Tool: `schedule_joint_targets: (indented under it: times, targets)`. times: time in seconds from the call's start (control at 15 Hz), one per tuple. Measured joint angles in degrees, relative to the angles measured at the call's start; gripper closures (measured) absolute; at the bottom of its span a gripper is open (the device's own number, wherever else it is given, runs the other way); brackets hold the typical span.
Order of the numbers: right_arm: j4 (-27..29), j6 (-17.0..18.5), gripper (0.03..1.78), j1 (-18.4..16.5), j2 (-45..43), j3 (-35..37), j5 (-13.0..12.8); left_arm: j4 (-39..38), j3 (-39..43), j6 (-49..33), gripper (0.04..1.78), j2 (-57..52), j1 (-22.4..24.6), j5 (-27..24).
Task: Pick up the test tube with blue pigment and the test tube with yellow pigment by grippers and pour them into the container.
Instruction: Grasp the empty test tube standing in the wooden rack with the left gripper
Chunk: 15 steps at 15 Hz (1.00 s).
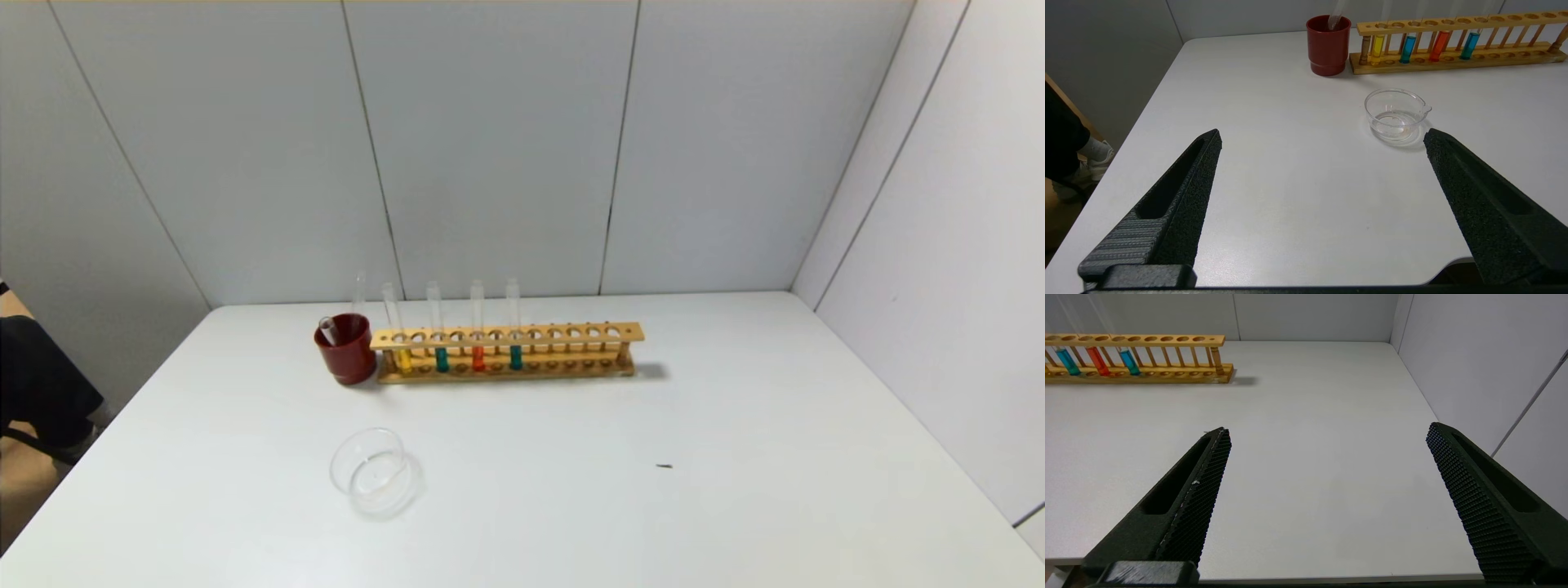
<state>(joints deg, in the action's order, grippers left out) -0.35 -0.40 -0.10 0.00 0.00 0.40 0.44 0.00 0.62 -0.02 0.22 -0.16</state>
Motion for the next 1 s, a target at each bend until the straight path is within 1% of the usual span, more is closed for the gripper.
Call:
schedule_joint_targets:
  times: [0.47,0.6,0.67,0.8,0.93,1.0]
  targets:
    - [0.02,0.00,0.06,0.00,0.00,0.00,0.01,-0.49,0.00,0.59,0.07,0.00,0.02,0.06]
    - [0.02,-0.01,0.06,0.00,0.00,0.00,0.04,0.63,-1.27,2.24,0.07,0.05,-0.01,-1.38]
    - [0.02,-0.01,0.06,0.00,0.00,0.00,0.01,1.49,-3.47,2.43,0.07,0.27,-0.04,-3.01]
    - [0.05,-0.01,0.06,0.00,0.00,0.00,0.00,6.61,-12.07,2.55,0.07,2.15,-0.06,-7.50]
    - [0.05,-0.01,0.06,0.00,0.00,0.00,0.01,11.59,-20.69,2.71,0.07,7.92,-0.29,-11.41]
    - [0.05,-0.01,0.06,0.00,0.00,0.00,0.01,11.91,-24.28,2.68,0.07,12.12,-0.44,-12.71]
